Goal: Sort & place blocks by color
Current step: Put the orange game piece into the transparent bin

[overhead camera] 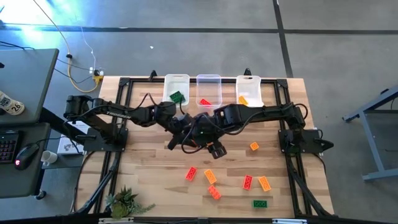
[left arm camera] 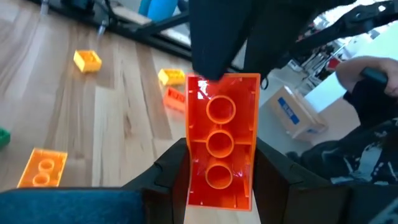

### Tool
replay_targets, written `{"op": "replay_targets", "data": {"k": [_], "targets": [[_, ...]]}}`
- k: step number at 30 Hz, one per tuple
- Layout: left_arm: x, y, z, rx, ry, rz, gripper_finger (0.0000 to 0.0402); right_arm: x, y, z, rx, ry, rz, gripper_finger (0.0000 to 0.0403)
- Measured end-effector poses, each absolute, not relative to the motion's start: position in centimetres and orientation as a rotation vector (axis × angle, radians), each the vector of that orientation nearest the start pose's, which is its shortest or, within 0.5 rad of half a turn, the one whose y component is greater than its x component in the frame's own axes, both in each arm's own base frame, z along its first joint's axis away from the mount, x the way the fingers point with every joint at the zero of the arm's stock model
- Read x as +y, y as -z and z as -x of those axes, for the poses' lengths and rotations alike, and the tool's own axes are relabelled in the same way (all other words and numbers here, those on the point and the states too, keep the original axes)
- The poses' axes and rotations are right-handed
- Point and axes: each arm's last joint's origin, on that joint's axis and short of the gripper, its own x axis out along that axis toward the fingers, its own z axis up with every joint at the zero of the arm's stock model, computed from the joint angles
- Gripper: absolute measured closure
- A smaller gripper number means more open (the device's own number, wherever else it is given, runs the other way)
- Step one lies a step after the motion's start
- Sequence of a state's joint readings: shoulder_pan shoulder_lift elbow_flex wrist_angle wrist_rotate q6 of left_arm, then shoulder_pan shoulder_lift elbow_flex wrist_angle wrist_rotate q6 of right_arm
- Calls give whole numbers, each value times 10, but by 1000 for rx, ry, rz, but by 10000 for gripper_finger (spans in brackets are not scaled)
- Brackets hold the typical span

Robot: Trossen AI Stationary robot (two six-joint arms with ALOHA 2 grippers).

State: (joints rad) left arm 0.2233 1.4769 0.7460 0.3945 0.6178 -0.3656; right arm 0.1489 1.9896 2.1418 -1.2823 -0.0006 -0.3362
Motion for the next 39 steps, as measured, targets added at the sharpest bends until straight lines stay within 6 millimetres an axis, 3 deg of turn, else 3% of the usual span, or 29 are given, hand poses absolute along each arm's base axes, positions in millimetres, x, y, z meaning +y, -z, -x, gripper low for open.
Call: {"op": "replay_targets", "data": {"k": [12, 26, 39], "targets": [[52, -227, -303, 285, 345, 498, 290, 60, -356, -401, 1052, -321, 390, 147], [51, -229, -303, 271, 355, 508, 277, 61, -355, -400, 1057, -318, 425, 325], [53, -229, -304, 263, 314, 512, 224, 61, -355, -399, 1084, -236, 386, 330]]}}
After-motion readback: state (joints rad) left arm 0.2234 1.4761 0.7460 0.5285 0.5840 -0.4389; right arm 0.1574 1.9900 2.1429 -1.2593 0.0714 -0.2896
